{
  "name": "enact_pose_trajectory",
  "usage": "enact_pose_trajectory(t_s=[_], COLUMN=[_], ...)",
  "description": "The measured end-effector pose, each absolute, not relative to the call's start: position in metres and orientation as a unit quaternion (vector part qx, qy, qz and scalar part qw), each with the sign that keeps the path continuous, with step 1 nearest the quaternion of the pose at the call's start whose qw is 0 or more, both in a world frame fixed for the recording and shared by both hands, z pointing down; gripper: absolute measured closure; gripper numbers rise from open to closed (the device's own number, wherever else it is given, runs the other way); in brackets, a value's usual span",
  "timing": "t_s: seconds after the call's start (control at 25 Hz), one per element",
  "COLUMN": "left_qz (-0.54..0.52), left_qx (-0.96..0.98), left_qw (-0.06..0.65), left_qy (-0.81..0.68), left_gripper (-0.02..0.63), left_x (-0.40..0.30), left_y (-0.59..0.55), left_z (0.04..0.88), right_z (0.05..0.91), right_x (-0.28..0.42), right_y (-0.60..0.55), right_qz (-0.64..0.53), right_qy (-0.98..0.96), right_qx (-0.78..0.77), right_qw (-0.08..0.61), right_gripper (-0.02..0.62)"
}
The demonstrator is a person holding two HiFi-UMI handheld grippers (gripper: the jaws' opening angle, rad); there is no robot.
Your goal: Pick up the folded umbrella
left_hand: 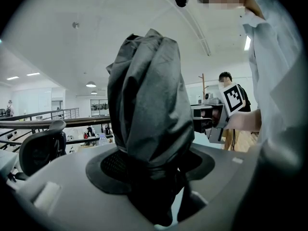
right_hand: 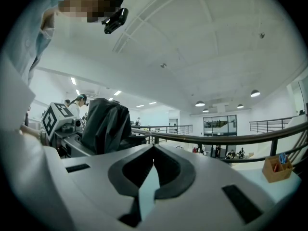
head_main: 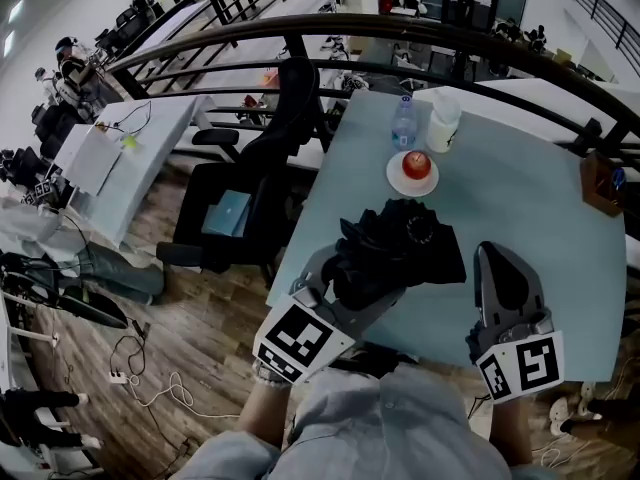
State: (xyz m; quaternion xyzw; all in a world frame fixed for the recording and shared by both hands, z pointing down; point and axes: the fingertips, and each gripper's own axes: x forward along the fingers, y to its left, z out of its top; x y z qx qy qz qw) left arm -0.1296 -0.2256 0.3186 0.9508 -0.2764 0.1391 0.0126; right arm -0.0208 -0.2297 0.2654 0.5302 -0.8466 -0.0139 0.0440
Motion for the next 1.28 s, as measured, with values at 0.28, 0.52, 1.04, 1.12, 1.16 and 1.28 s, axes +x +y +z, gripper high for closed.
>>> enact_pose_trajectory(t_s=[0.28,0.52,1.04,1.12,1.16,1.28], left_qz=[0.148,0.151,0.163,0.164,0.164,0.165], left_qx=[0.948,0.947,0.945,0.945,0.945,0.944], left_qw=[0.014,0.017,0.02,0.02,0.021,0.021], left_qy=[-0.281,-0.283,-0.283,-0.282,-0.282,-0.283], left_gripper=[0.316,0.316,0.316,0.316,0.316,0.316], left_x=[-0.131,-0.132,-0.133,-0.133,-0.133,-0.133], left_y=[-0.224,-0.225,-0.226,-0.226,-0.227,-0.228], left_z=[0.322,0.323,0.333,0.333,0.333,0.334], right_z=[0.265,0.266,0.272,0.273,0.273,0.273], right_x=[-0.022,-0.023,-0.024,-0.024,-0.024,-0.023], right_y=[-0.228,-0.229,-0.23,-0.23,-0.23,-0.231], right_qz=[-0.013,-0.012,-0.008,-0.007,-0.007,-0.007], right_qy=[-0.848,-0.85,-0.851,-0.85,-0.85,-0.85], right_qx=[0.528,0.524,0.522,0.523,0.523,0.524], right_qw=[0.047,0.05,0.053,0.055,0.055,0.056], right_gripper=[0.595,0.595,0.595,0.595,0.595,0.595])
